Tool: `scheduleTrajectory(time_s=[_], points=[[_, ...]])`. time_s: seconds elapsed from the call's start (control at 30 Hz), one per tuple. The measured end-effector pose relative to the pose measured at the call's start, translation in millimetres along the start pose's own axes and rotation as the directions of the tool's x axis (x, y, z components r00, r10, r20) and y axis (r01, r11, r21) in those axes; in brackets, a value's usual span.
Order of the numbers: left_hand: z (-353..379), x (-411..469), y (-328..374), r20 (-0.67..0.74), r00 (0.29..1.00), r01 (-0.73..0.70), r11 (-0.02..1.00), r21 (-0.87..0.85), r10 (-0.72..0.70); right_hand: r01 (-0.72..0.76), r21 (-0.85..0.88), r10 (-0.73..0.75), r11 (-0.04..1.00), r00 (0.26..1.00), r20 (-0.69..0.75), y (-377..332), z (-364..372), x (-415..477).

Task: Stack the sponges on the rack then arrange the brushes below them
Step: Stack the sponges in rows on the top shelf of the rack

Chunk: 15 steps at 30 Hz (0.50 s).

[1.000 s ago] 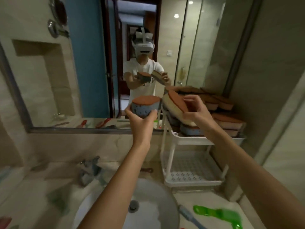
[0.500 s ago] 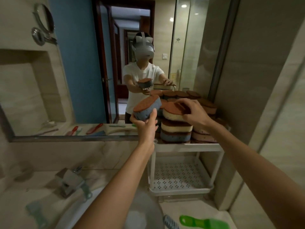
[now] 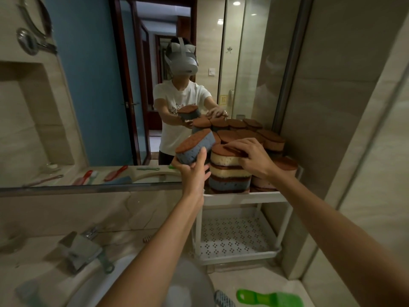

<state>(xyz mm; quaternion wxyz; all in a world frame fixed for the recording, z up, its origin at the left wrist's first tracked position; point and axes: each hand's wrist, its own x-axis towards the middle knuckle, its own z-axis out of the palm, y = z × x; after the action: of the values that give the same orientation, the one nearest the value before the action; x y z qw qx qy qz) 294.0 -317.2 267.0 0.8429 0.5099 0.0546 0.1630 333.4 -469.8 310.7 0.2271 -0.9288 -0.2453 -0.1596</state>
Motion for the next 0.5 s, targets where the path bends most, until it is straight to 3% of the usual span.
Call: scheduleTrajectory(time_s=[0.37,0.5], points=[[1,-10,12,-0.005,0.998,-0.061,0.998,-0.006,0.061,0.017,-0.004,-0.017,1.0,0.999,-0.027,1,8,-7],[2,-12,25,-0.005,0.978,-0.206,0.978,-0.004,0.206,0.033,0.07,-0.018,0.997,0.978,-0.208,-2,4,-10]])
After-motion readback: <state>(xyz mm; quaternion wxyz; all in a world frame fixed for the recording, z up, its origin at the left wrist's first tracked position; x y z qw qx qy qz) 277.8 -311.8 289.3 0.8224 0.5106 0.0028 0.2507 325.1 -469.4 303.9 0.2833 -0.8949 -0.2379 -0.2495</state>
